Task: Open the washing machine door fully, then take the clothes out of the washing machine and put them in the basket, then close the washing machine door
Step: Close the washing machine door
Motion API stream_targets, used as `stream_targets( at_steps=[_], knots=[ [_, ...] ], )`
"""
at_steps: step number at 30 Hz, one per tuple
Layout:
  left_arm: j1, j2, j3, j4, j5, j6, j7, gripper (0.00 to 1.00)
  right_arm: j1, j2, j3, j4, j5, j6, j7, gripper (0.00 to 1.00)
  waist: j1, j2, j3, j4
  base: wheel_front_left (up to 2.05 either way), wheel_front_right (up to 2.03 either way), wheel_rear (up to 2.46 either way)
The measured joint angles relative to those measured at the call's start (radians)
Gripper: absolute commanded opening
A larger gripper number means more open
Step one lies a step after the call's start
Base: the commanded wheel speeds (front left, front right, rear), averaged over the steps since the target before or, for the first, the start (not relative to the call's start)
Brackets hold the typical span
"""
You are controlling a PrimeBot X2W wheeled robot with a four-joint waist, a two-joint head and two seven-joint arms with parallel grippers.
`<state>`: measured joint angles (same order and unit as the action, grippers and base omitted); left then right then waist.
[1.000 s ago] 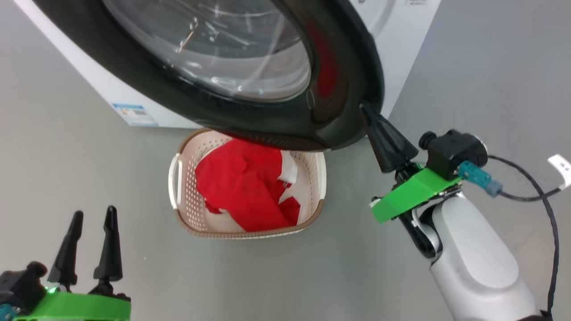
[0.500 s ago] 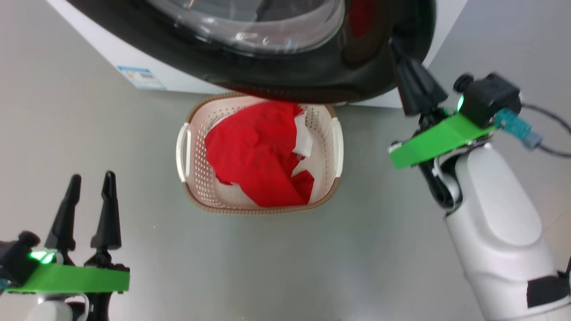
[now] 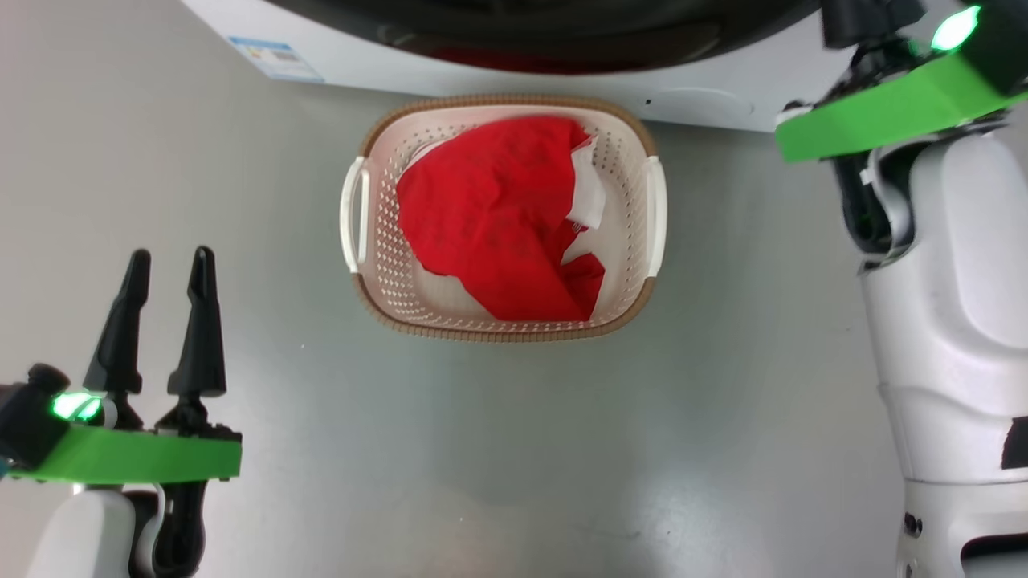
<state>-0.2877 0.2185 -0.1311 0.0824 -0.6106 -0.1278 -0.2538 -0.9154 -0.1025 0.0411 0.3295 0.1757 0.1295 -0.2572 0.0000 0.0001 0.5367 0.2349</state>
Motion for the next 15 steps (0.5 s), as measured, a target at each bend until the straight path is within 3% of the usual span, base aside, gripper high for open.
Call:
stream_targets(
  at_steps=[15],
  knots=[
    [-0.014, -0.001, -0.019, -0.003, -0.002, 0.000, 0.000, 1.00, -0.012, 0.024, -0.044, -0.027, -0.024, 0.007, -0.001, 0.00, 0.0000, 0.0000, 0.017, 0.022, 0.00, 0.00, 0.00]
  ],
)
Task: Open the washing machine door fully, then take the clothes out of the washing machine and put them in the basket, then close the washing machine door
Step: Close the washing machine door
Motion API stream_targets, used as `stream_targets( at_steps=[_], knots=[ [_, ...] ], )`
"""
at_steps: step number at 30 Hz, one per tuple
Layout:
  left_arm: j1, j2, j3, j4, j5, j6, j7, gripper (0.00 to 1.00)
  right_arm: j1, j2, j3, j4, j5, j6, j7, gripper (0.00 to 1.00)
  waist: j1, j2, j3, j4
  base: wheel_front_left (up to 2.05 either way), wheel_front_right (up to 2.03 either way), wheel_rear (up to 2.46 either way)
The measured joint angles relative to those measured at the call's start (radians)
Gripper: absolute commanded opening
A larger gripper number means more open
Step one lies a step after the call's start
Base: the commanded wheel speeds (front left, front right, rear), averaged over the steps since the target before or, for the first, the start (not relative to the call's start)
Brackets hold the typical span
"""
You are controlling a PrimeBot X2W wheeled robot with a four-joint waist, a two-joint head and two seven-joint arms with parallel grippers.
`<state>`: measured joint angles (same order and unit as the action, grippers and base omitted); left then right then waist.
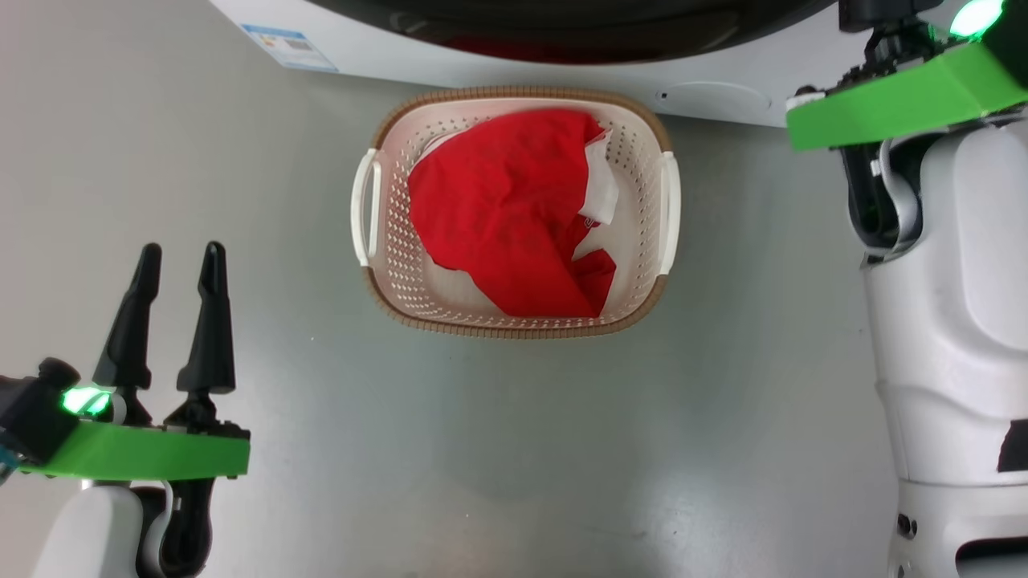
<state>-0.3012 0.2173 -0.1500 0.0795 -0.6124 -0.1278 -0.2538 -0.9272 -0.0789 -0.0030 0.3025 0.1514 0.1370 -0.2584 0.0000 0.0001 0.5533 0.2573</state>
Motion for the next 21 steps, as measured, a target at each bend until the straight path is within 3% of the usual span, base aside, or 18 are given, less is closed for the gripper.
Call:
stream_targets(
  at_steps=[4, 6, 7, 10, 12, 13, 21],
  knots=[
    [0.002, 0.001, 0.000, 0.012, 0.000, 0.000, 0.000, 1.00, 0.040, -0.001, 0.028, 0.001, 0.021, -0.004, 0.000, 0.09, 0.0000, 0.0000, -0.018, -0.010, 0.00, 0.00, 0.00],
    [0.005, 0.003, 0.000, 0.017, 0.000, 0.000, 0.000, 1.00, 0.076, -0.001, 0.039, 0.003, 0.027, -0.004, 0.000, 0.27, 0.0000, 0.0000, -0.029, -0.016, 0.00, 0.00, 0.00],
    [0.006, 0.003, 0.001, 0.020, 0.000, 0.000, 0.000, 1.00, 0.096, -0.001, 0.045, 0.003, 0.033, -0.004, 0.000, 0.29, 0.0000, 0.0000, -0.036, -0.020, 0.00, 0.00, 0.00],
    [0.011, 0.007, 0.004, 0.029, 0.000, 0.000, 0.000, 1.00, 0.143, 0.001, 0.055, 0.004, 0.039, -0.004, 0.000, 0.56, 0.0000, 0.0000, -0.056, -0.032, 0.00, 0.00, 0.00],
    [0.018, 0.009, 0.008, 0.035, 0.000, 0.000, 0.000, 1.00, 0.169, 0.001, 0.058, 0.005, 0.045, -0.004, 0.000, 0.94, 0.0000, 0.0000, -0.071, -0.040, 0.00, 0.00, 0.00],
    [0.026, 0.010, 0.011, 0.038, 0.000, 0.000, 0.000, 1.00, 0.182, 0.001, 0.060, 0.005, 0.045, -0.004, 0.000, 1.00, 0.0000, 0.0000, -0.079, -0.044, 0.00, 0.00, 0.00],
    [0.081, 0.019, 0.012, 0.079, 0.003, 0.000, 0.000, 1.00, 0.312, 0.001, 0.092, 0.021, 0.066, -0.004, 0.000, 1.00, 0.0000, 0.0000, -0.151, -0.075, 0.00, 0.00, 0.00]
  ],
)
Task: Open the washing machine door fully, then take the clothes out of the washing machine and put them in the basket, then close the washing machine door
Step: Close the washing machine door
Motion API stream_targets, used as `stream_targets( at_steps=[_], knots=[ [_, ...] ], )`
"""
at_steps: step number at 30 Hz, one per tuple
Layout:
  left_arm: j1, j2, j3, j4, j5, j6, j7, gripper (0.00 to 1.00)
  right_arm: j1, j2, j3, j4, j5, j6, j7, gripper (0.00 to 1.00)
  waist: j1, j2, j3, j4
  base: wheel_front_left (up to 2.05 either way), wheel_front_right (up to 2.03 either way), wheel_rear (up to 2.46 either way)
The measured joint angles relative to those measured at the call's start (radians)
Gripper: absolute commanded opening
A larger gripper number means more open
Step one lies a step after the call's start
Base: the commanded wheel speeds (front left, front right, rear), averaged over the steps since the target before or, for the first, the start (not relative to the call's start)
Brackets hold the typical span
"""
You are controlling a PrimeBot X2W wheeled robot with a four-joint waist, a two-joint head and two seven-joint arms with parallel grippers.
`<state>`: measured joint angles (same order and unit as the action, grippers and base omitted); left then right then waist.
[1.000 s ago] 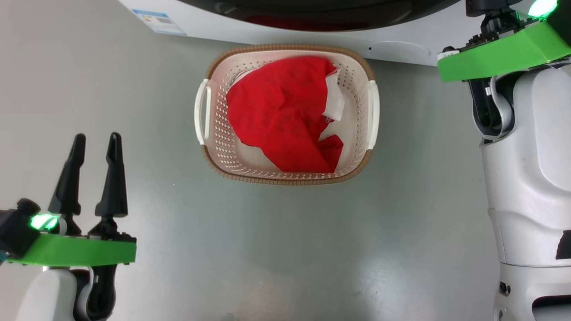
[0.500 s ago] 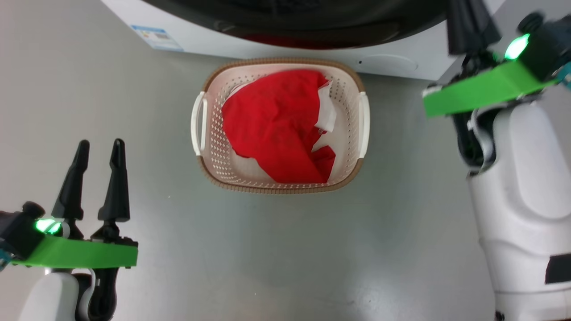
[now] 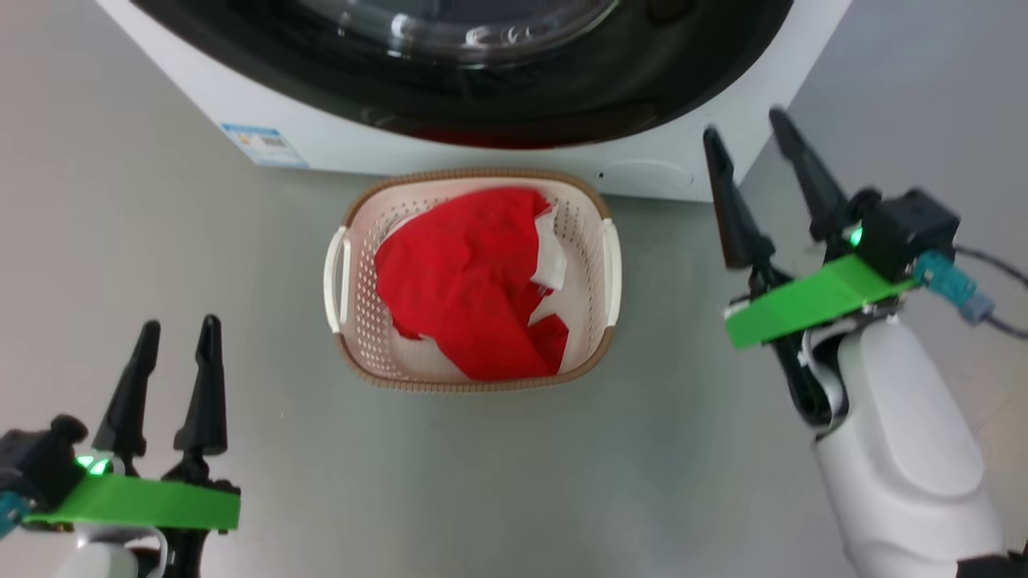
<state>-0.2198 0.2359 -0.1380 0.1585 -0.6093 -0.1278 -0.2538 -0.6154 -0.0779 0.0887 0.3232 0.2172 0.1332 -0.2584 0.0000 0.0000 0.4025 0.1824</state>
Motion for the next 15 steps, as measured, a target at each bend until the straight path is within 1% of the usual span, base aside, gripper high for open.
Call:
stream_targets(
  at_steps=[6, 15],
  knots=[
    [0.057, 0.006, 0.008, 0.026, 0.001, 0.000, 0.000, 1.00, 0.121, -0.012, 0.028, 0.004, 0.028, 0.000, 0.000, 1.00, 0.0000, 0.0000, -0.074, -0.026, 0.00, 0.00, 0.00],
    [0.114, 0.009, 0.022, 0.041, 0.016, 0.000, 0.000, 1.00, 0.259, -0.024, 0.025, -0.008, 0.043, 0.000, 0.001, 1.00, 0.0001, 0.0000, -0.159, -0.066, 0.00, 0.00, 0.00]
  ],
)
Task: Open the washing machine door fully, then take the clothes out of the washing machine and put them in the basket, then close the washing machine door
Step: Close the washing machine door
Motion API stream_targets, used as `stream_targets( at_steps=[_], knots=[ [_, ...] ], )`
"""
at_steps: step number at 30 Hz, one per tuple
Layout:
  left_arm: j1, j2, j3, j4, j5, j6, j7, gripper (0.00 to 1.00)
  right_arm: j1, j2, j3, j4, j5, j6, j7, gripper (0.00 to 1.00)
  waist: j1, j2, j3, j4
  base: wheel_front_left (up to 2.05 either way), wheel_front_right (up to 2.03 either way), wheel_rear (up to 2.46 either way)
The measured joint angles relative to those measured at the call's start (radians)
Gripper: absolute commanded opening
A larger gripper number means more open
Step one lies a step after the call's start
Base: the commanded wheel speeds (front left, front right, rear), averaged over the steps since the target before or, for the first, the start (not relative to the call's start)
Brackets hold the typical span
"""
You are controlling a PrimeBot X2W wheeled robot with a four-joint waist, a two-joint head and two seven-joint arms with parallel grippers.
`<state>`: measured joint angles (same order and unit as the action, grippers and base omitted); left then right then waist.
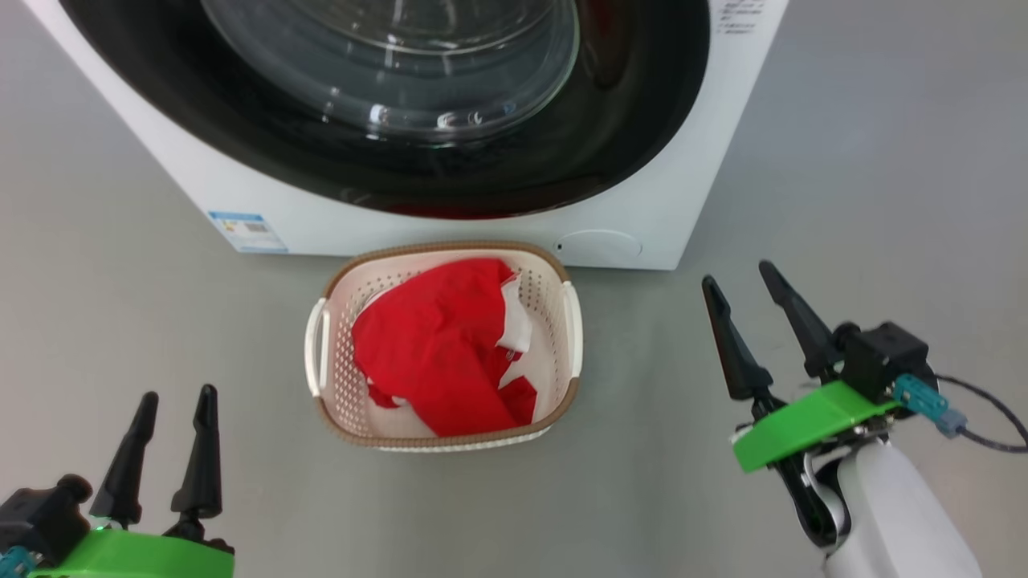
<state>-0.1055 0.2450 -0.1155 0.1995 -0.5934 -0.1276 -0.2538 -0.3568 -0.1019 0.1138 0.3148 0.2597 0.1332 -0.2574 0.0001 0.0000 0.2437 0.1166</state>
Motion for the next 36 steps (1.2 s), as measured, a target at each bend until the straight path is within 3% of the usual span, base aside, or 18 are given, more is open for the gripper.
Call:
stream_targets(
  at_steps=[18, 36],
  knots=[
    [0.112, -0.002, 0.054, -0.006, 0.012, 0.000, 0.000, 1.00, 0.180, -0.001, -0.026, -0.024, 0.044, 0.000, 0.000, 1.00, 0.0000, 0.0000, -0.114, -0.104, 0.00, 0.00, 0.00],
    [0.208, -0.021, 0.110, -0.017, 0.047, 0.000, 0.000, 1.00, 0.223, -0.028, -0.029, -0.025, 0.060, 0.000, 0.000, 1.00, -0.0001, 0.0000, -0.180, -0.206, 0.00, 0.00, 0.00]
  ],
)
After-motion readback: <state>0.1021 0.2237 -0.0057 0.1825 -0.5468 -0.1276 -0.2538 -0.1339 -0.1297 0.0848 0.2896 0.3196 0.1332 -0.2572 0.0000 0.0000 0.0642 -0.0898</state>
